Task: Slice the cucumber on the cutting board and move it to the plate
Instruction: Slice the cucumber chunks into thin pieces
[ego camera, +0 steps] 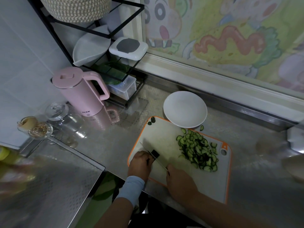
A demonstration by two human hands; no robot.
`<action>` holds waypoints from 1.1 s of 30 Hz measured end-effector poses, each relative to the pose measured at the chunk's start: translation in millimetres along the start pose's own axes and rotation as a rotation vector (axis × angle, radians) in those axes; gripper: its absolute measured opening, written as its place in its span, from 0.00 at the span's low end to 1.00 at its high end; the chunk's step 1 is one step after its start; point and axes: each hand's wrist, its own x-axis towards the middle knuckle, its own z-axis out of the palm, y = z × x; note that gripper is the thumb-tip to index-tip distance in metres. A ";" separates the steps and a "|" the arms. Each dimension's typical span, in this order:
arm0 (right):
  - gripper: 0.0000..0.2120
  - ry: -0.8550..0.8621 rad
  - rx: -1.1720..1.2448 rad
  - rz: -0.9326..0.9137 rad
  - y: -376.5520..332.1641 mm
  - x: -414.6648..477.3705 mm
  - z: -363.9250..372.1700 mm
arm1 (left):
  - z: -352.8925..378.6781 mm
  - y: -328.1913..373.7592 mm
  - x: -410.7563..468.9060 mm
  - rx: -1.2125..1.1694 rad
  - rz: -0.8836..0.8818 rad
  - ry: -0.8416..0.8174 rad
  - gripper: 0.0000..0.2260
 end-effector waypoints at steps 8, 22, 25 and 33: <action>0.17 -0.070 -0.054 0.025 -14.9 28.8 1.7 | 2.0 0.1 -1.7 0.033 0.034 -0.006 0.05; 0.13 -0.014 0.000 -0.004 0.3 2.9 -0.3 | 3.0 -4.3 -2.5 0.029 0.004 -0.003 0.08; 0.14 -0.009 -0.013 -0.009 -0.4 -0.8 -3.2 | 2.8 -4.1 -1.7 0.031 0.006 0.003 0.08; 0.19 -0.104 -0.043 0.028 -8.3 17.7 4.6 | 1.9 -5.6 -3.1 0.039 0.037 -0.005 0.06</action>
